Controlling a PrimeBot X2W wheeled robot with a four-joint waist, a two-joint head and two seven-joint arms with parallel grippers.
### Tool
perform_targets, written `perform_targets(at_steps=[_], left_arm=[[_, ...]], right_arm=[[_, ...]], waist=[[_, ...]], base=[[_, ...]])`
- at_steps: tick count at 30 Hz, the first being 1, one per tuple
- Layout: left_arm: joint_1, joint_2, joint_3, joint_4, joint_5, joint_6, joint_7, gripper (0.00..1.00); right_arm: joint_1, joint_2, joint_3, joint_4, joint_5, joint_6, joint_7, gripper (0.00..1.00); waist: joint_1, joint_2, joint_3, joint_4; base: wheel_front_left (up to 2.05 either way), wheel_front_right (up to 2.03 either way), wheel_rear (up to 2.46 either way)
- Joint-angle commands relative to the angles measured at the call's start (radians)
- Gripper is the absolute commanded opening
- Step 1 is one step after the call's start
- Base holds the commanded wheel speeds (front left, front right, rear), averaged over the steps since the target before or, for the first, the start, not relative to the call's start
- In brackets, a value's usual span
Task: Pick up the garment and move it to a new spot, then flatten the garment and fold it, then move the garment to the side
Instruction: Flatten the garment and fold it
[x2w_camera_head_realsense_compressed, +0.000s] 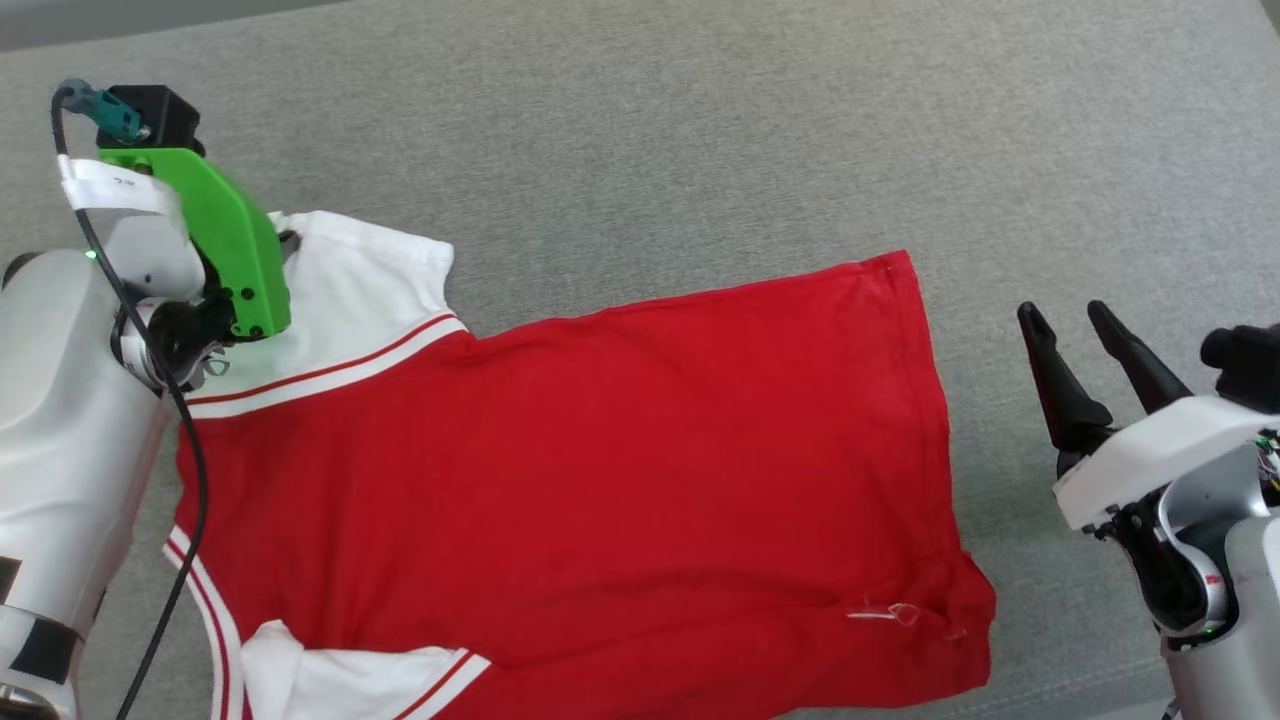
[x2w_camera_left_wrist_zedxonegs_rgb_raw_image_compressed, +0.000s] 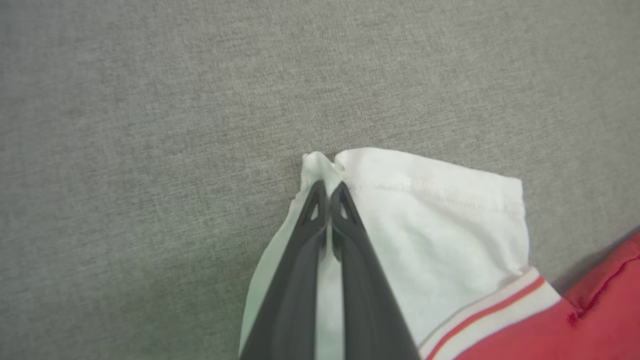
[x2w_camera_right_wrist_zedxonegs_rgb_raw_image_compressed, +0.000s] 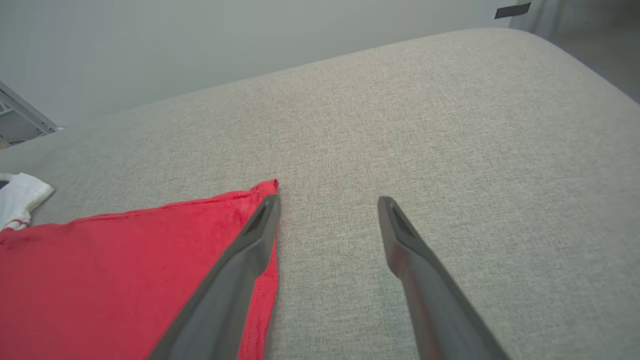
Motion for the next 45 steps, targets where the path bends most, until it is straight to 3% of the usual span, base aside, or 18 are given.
perform_targets(at_steps=[1,14,23,24,25,26,27,33,39,45], left_arm=[[0.017,-0.006,0.000,-0.023,0.020,0.002,-0.020,0.00],[0.083,-0.023,-0.007,-0.318,0.051,0.062,-0.116,0.00],[0.140,-0.012,-0.012,-0.436,0.048,0.094,-0.119,0.00],[0.146,-0.011,-0.012,-0.441,0.047,0.096,-0.121,0.00],[0.150,-0.010,-0.012,-0.445,0.046,0.097,-0.123,0.00],[0.156,-0.009,-0.012,-0.448,0.046,0.098,-0.126,0.00],[0.161,-0.010,-0.012,-0.449,0.044,0.099,-0.129,0.00],[0.186,-0.003,-0.009,-0.455,0.048,0.104,-0.159,0.00],[0.210,0.006,0.000,-0.460,0.043,0.101,-0.189,0.00],[0.300,0.029,0.019,-0.493,0.028,0.125,-0.234,0.00]], right_arm=[[-0.042,-0.015,0.009,0.038,0.023,-0.001,0.030,1.00],[-0.288,-0.142,0.122,0.301,0.126,-0.001,0.396,1.00],[-0.373,-0.156,0.234,0.484,0.154,-0.001,0.608,1.00],[-0.372,-0.150,0.247,0.503,0.162,-0.001,0.643,0.95],[-0.371,-0.146,0.259,0.512,0.167,-0.001,0.664,0.48],[-0.366,-0.141,0.275,0.523,0.177,-0.001,0.690,0.16],[-0.361,-0.138,0.283,0.531,0.186,-0.001,0.710,0.00],[-0.375,-0.153,0.298,0.515,0.206,-0.001,0.708,0.00],[-0.401,-0.198,0.229,0.445,0.221,-0.001,0.616,0.00],[-0.321,-0.217,0.173,0.368,0.221,-0.001,0.578,0.00]], waist=[[-0.0001,0.0000,-0.038,0.063],[-0.0001,0.0000,-0.025,0.206],[-0.0001,0.0000,-0.007,0.246],[-0.0001,0.0000,-0.006,0.248],[-0.0001,0.0000,-0.006,0.249],[-0.0001,0.0000,-0.007,0.252],[-0.0001,0.0000,-0.011,0.253],[-0.0001,0.0000,-0.034,0.259],[-0.0001,0.0000,-0.078,0.271],[-0.0001,0.0000,-0.152,0.274]], base=[[0.00,0.00,0.00],[0.00,0.00,0.00],[0.00,0.00,0.00],[0.00,0.00,0.00],[0.00,0.00,0.00],[0.00,0.00,0.00],[0.00,0.00,0.00],[0.00,0.00,0.00],[0.00,0.00,0.00],[0.00,0.00,0.00]])
